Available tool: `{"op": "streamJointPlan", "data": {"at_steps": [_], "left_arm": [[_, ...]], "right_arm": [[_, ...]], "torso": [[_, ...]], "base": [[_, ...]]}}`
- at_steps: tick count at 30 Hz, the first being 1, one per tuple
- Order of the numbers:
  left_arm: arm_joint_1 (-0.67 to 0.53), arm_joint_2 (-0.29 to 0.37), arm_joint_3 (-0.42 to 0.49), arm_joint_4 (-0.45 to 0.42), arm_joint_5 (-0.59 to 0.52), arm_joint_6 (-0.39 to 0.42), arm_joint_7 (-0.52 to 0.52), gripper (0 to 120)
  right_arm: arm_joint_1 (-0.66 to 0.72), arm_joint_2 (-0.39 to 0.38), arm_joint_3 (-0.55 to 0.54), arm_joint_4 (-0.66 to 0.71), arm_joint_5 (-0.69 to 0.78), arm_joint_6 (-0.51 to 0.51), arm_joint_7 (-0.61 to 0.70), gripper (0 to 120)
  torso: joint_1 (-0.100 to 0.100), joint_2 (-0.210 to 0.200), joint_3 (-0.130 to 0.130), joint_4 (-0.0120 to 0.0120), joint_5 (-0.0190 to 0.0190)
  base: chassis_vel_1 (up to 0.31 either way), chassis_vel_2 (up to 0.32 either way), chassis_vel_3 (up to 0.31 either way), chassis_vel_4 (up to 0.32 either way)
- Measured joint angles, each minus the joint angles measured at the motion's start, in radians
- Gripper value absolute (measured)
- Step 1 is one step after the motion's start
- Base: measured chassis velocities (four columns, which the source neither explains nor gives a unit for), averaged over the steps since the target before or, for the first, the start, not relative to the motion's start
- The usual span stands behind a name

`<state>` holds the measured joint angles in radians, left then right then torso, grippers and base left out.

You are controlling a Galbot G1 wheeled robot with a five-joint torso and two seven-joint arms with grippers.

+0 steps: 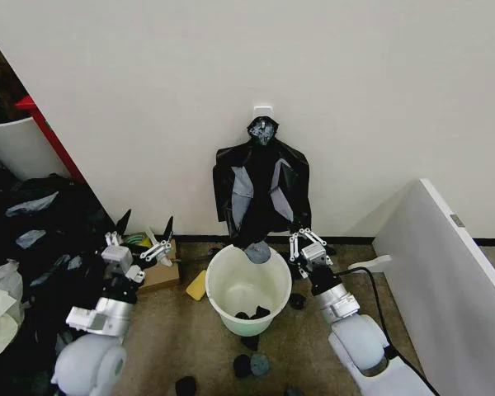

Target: Place the garbage bag over the trash bin.

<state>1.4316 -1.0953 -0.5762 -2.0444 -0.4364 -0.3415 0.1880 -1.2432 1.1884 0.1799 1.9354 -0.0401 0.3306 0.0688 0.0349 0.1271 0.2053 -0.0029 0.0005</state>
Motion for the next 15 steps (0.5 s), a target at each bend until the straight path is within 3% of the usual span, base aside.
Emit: {"op": "streamJointPlan", "data": {"at_steps": [7,15], "left_arm": [[-0.196,0.112,0.099,0.118,-0.074,0.032,0.24,100],[-0.357,0.124,0.205,0.228,-0.044,0.082,0.256,100]], "right_arm": [[0.017,0.006,-0.016,-0.006,0.024,0.024,-0.036,0],[0.012,0.008,-0.014,0.0,0.026,0.036,-0.046,0]], "torso": [[0.0,0.0,0.0,-0.0005,0.0003],[0.0,0.0,0.0,-0.0004,0.0002]], "base": [[0.0,0.0,0.0,0.0],[0.0,0.0,0.0,0.0]]}}
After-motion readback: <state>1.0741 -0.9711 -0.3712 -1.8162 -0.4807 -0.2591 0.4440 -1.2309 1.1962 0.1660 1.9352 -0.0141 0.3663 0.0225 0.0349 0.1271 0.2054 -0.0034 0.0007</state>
